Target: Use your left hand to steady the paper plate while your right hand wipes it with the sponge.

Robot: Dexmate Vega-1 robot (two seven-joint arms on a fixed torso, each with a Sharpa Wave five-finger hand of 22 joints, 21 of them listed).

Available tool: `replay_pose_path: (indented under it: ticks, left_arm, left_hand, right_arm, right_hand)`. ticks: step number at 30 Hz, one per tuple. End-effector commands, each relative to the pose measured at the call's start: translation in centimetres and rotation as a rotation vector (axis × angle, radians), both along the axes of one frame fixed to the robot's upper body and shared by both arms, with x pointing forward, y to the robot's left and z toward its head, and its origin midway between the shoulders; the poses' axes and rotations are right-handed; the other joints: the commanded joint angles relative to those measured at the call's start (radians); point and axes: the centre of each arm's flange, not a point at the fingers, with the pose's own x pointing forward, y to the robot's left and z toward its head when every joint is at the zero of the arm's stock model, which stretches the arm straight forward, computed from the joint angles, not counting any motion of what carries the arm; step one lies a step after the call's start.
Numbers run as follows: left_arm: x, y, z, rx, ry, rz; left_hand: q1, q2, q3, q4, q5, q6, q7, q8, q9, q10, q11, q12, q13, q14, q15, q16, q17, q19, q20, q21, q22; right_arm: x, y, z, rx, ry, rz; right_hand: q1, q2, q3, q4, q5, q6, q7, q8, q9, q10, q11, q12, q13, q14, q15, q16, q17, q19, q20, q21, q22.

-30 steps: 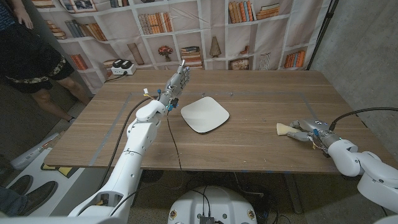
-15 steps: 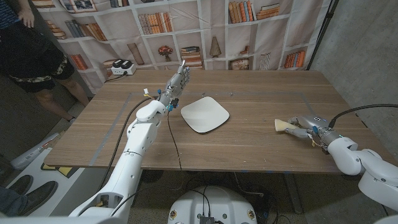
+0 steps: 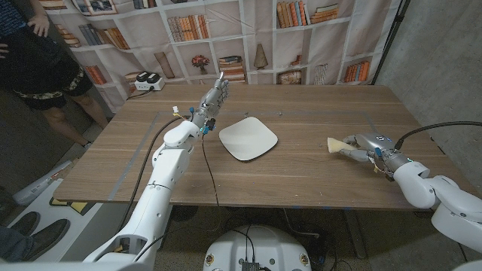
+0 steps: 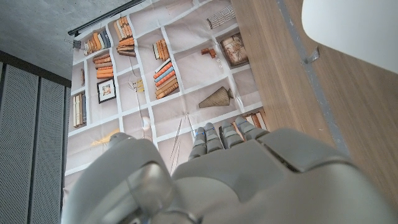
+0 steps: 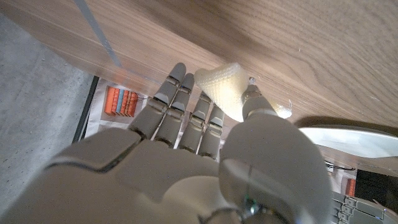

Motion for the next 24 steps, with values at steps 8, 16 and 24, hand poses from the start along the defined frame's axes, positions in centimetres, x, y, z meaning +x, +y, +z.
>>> replay_pose_path:
  ticks: [8,16,24]
  left_arm:
    - [-1.7,1.5,-0.2,0.092,-0.025,0.111]
    - [-2.4,2.1,-0.6,0.162,-0.05,0.162]
    - [-3.1,2.7,-1.1,0.244,-0.086,0.188]
  left_hand:
    - [0.117,0.018,0.053,-0.055,-0.003,-0.014,0.006,0.003,0.002,-0.003,0.001,0.004,0.003,-0.003,0.002,0.002,0.0,-0.011,0.006,-0.001,-0.001]
    - [0.174,0.016,0.076,-0.086,-0.007,-0.01,0.003,0.006,0.002,0.007,-0.017,0.007,0.003,0.016,-0.007,0.007,-0.001,-0.005,0.008,0.002,-0.001]
    - [0.209,0.011,0.088,-0.105,-0.012,0.005,-0.001,0.011,0.003,0.029,-0.015,0.014,0.003,0.034,-0.012,0.01,-0.001,0.004,0.005,0.005,-0.001]
  right_arm:
    - [0.9,3.5,1.5,-0.034,-0.042,0.078]
    - [1.1,5.4,2.0,-0.051,-0.047,0.09]
    - [0.7,7.2,2.5,-0.065,-0.065,0.081]
  right_hand:
    - [0.004,0.004,0.008,-0.002,0.003,0.0,-0.003,-0.007,0.005,0.009,-0.006,-0.006,0.002,-0.004,-0.158,-0.008,0.0,-0.009,-0.137,-0.002,0.003]
    - [0.011,0.006,0.013,-0.007,0.004,0.0,-0.007,-0.01,0.005,0.01,-0.009,-0.009,0.002,-0.003,-0.157,-0.011,-0.001,-0.01,-0.138,-0.003,0.004]
    - [0.012,0.008,0.014,-0.008,0.005,-0.002,-0.008,-0.014,0.005,0.008,-0.009,-0.012,0.002,-0.004,-0.155,-0.014,-0.001,-0.01,-0.139,-0.002,0.004]
